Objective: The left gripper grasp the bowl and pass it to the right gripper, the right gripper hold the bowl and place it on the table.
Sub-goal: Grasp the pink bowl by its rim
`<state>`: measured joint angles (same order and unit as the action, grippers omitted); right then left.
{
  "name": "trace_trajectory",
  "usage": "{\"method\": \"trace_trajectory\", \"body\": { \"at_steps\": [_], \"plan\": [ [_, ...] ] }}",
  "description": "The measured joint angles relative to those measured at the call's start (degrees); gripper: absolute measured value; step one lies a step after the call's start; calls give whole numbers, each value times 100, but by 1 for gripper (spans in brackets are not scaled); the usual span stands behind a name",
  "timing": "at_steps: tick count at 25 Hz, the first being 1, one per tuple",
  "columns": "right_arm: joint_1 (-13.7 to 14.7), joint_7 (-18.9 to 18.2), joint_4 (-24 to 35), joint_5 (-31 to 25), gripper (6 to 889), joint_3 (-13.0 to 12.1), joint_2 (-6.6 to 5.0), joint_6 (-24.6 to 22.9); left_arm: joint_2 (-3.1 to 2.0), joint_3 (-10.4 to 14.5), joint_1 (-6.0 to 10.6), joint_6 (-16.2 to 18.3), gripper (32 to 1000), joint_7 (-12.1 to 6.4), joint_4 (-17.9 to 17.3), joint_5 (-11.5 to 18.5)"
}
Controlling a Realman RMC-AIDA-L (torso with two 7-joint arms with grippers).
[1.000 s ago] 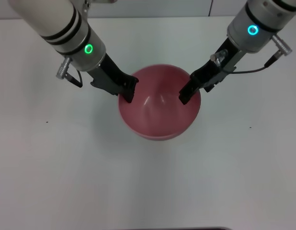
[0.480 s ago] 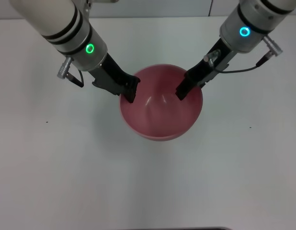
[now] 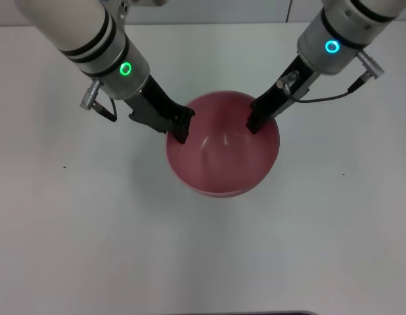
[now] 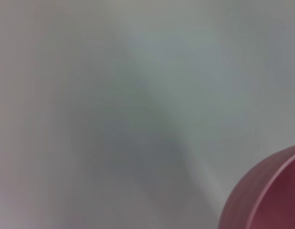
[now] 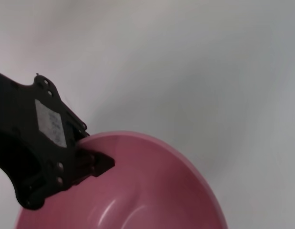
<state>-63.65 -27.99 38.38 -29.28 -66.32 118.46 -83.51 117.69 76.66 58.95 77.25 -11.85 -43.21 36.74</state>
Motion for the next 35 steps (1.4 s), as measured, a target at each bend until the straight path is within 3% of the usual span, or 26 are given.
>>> {"method": "trace_trajectory", "body": {
  "at_steps": [3, 8, 22, 30, 35],
  "plan": [
    [1, -24, 16, 10, 360, -103, -7, 12, 0, 1, -1, 3, 38, 1, -6, 8],
    [1, -74, 47, 8, 144, -262, -8, 18, 0, 6, -8, 8, 38, 1, -19, 20],
    [1, -101, 99, 4, 76, -267, -7, -4, -12, 7, 1, 96, 99, -19, -41, 82],
    [17, -101, 64, 8, 57, -268, -7, -5, -25, -4, -26, 162, 264, -19, -130, 184],
    [34, -104, 56, 10, 37, -267, -11, 10, -38, -25, -160, 273, 408, -21, -408, 316]
  ]
}}
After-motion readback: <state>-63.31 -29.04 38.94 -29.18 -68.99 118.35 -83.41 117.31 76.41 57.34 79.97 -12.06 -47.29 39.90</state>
